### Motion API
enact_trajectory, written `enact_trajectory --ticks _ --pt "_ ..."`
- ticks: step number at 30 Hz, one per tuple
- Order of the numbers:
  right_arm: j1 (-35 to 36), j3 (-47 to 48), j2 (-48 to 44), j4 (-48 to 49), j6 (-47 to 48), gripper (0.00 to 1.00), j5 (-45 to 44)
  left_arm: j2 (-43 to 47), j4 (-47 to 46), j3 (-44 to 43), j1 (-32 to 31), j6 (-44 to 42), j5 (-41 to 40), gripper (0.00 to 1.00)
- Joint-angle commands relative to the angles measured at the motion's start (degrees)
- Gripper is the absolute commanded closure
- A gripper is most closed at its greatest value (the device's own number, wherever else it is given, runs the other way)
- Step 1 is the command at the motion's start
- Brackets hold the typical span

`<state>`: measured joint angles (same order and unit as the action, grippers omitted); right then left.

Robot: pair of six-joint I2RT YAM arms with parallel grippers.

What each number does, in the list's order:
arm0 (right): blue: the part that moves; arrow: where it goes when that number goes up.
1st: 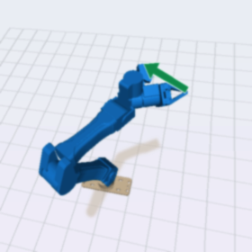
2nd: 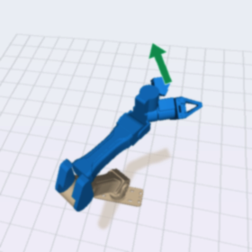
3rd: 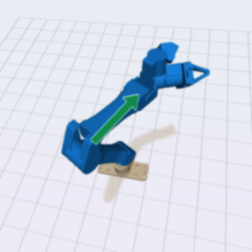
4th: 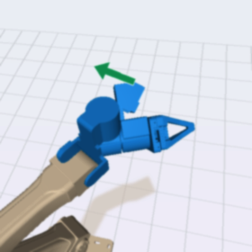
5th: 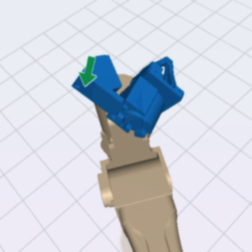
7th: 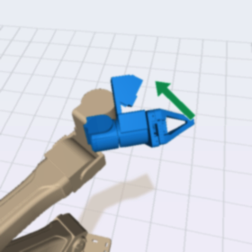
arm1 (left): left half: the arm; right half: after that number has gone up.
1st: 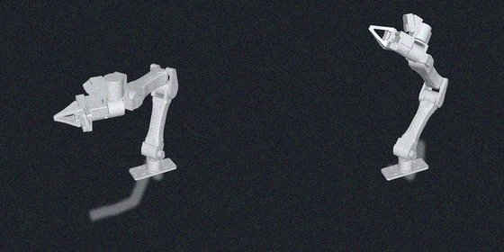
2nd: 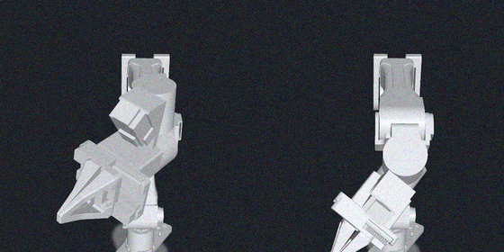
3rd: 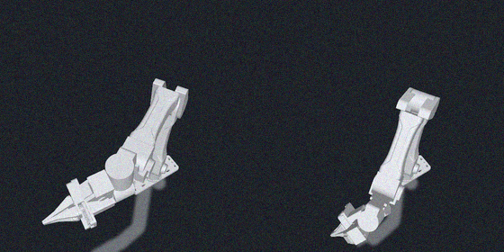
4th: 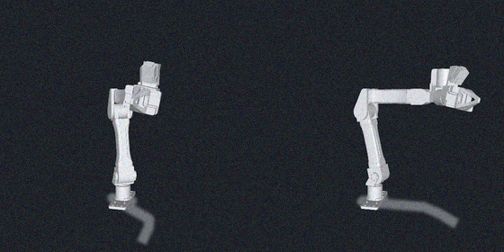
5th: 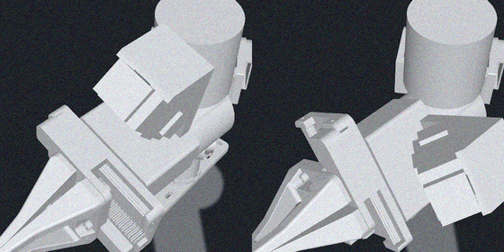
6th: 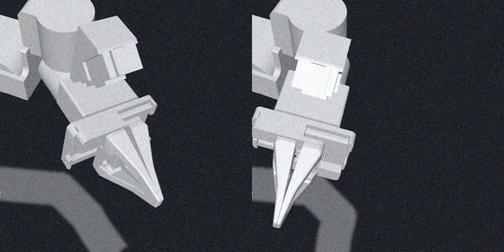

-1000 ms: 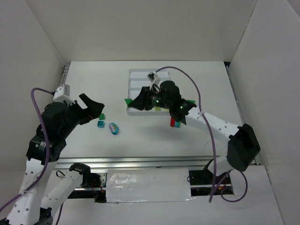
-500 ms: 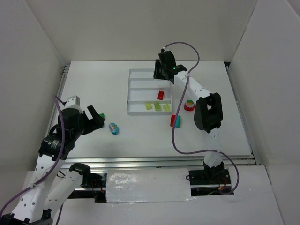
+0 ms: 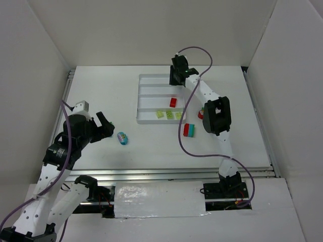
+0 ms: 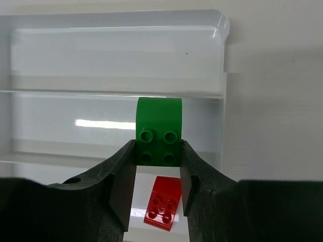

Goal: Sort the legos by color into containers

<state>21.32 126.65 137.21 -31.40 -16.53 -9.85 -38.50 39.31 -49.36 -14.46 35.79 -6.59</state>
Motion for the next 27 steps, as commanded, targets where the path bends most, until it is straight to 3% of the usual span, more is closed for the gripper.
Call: enact_trajectory --ticks 1,2,3,8,10,12,15,20,26,27 --pt "-0.14 2.99 1.57 0.02 1.86 0.85 -0.43 0.0 -3.18 -0.3 -0.13 -2.3 2.72 0.0" --pt "-0.23 2.64 1.83 0.02 2.12 0.8 -0.52 0.18 -3.36 -0.21 -0.13 -2.48 3.51 0.0" --pt "-0.23 2.46 2.01 -0.07 2.29 0.66 -0.7 0.35 -3.45 -0.12 -0.13 -2.48 3.51 0.01" --pt "-0.23 -0.43 0.7 0.81 2.47 0.58 -0.61 0.8 -3.45 -0.03 -0.13 -2.39 3.25 0.01" --pt "-0.23 -1.31 0.26 1.86 2.39 0.49 -0.44 0.53 -3.45 -0.2 -0.13 -2.39 3.16 0.01" --pt "-0.14 -1.14 -0.1 1.69 2.3 0.46 -0.17 0.36 -3.27 -0.12 -0.13 -2.39 3.16 0.01" --pt "-0.23 -0.62 -0.36 1.34 2.03 0.28 0.09 0.62 -3.28 -0.03 -0.13 -2.39 3.08 0.01" --pt "0.73 -0.08 -2.72 0.19 1.94 0.23 2.11 1.06 -3.1 -0.12 -0.13 -1.87 2.11 0.0" --pt "7.41 -8.43 -13.62 4.15 1.77 0.2 2.37 0.01 -0.99 -0.91 -0.04 0.15 -2.98 0.0" --pt "9.94 -9.22 -14.59 4.24 1.6 0.15 2.46 -0.08 -0.47 -1.34 0.04 0.59 -4.03 0.0"
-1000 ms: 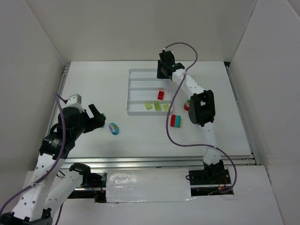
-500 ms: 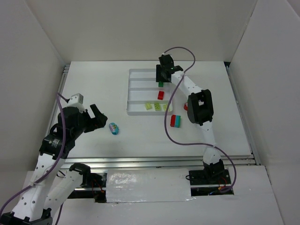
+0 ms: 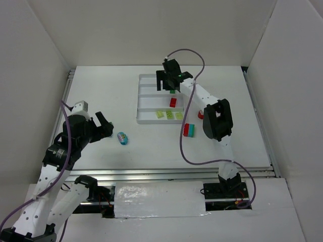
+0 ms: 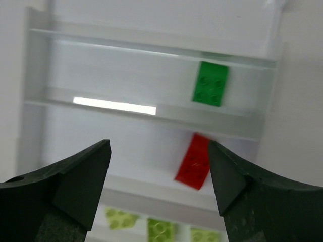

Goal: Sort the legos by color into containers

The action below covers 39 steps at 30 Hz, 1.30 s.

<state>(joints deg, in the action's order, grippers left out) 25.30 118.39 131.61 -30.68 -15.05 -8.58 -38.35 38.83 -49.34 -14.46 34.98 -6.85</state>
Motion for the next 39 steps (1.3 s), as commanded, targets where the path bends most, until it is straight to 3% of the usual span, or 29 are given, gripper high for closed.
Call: enact_trajectory --ticks 1,2,3,8,17,20,24,34,39 --pt "7.38 -2.18 -10.4 3.52 -0.41 0.14 0.06 0.03 0.89 -1.46 0.04 2.62 -5.17 0.01" --pt "8.87 -2.46 -10.67 2.82 -0.77 0.13 -0.82 0.38 1.25 -1.55 0.04 3.16 -7.63 0.0" --pt "10.46 -2.37 -10.59 2.03 -1.38 0.01 -1.87 1.08 1.86 -1.72 0.04 3.77 -8.78 0.0" --pt "20.48 1.49 -6.73 -3.77 -8.31 0.0 -8.11 4.77 6.07 -2.16 0.13 9.4 -17.31 0.01" --pt "28.74 6.5 0.75 -4.39 -17.46 0.02 -4.07 14.61 6.8 -1.03 0.13 11.52 -21.63 0.01" --pt "29.02 -1.2 -3.8 0.58 -21.24 0.01 -6.09 14.1 5.64 -1.1 0.04 10.81 -20.13 0.0" --pt "28.76 -19.03 -16.45 10.01 -22.13 0.0 -8.82 7.78 7.58 -1.9 0.04 12.65 -21.89 0.01" --pt "29.1 -34.71 -42.03 9.76 -17.65 0.0 -9.88 -13.66 -5.05 -1.1 0.57 15.65 -20.48 0.01" --pt "29.1 -42.86 -52.04 8.79 -17.2 0.0 -9.18 -32.99 -7.98 -6.89 2.32 11.44 -18.13 0.02"
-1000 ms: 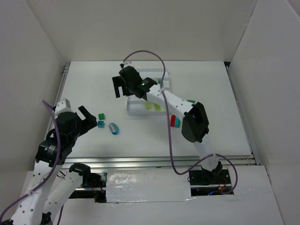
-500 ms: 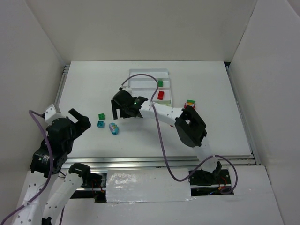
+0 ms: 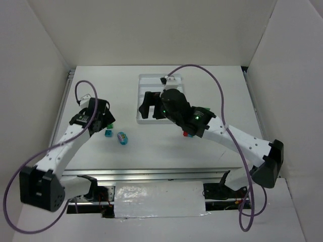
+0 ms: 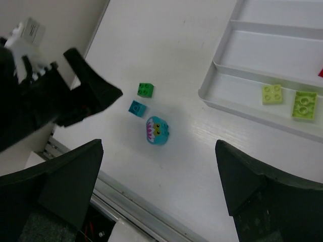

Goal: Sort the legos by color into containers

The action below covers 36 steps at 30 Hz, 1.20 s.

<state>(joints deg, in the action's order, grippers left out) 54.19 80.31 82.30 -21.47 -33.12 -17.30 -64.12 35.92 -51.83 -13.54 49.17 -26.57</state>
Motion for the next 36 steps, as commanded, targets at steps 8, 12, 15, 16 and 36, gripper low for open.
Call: enact_trajectory --ticks 8,12,15,16,36 --pt "0.91 -12.81 -10.05 -0.15 0.25 0.0 0.16 -28.05 -6.4 -13.81 4.14 -6.01 8.73 0.11" --pt "1.09 -14.3 -11.2 0.12 0.6 0.0 1.21 -32.47 -6.12 -15.84 5.45 -6.72 8.72 0.16" --pt "1.18 -14.92 -11.55 0.47 0.6 0.0 1.57 -34.32 -5.6 -15.93 6.33 -6.37 9.25 0.19" --pt "1.18 -15.01 -11.64 0.38 0.69 0.0 1.83 -34.76 -5.34 -15.76 6.42 -6.19 8.82 0.19" --pt "1.26 -16.07 -10.58 1.79 0.78 0.0 3.68 -37.13 -8.68 -11.71 7.12 -5.05 8.81 0.36"
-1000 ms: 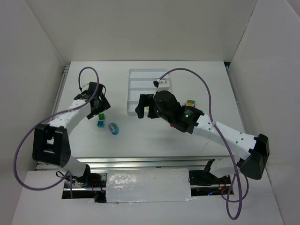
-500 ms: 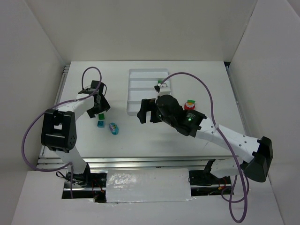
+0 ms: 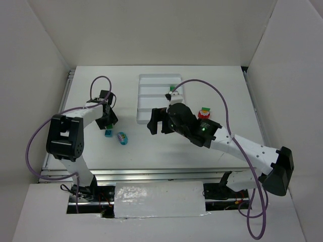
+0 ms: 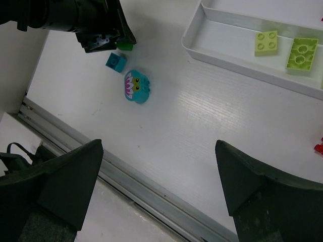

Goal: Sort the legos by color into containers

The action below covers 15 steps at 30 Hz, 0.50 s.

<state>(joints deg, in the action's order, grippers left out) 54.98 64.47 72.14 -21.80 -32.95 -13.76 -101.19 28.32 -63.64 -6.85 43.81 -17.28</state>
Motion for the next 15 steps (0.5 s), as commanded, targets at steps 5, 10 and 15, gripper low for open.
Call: enact_trajectory --ticks 5,10,15 --pt "0.83 -0.04 0.02 2.12 0.69 0.01 0.14 -0.94 -2.12 0.27 0.96 0.31 0.05 0.47" --pt "1.0 0.04 0.46 2.03 0.69 0.0 0.22 -1.29 -2.56 -0.61 1.23 0.05 0.05 0.56" --pt "1.01 -0.22 0.37 1.76 0.78 0.0 0.05 -2.35 -1.78 -3.06 1.4 -0.57 -0.39 0.76"
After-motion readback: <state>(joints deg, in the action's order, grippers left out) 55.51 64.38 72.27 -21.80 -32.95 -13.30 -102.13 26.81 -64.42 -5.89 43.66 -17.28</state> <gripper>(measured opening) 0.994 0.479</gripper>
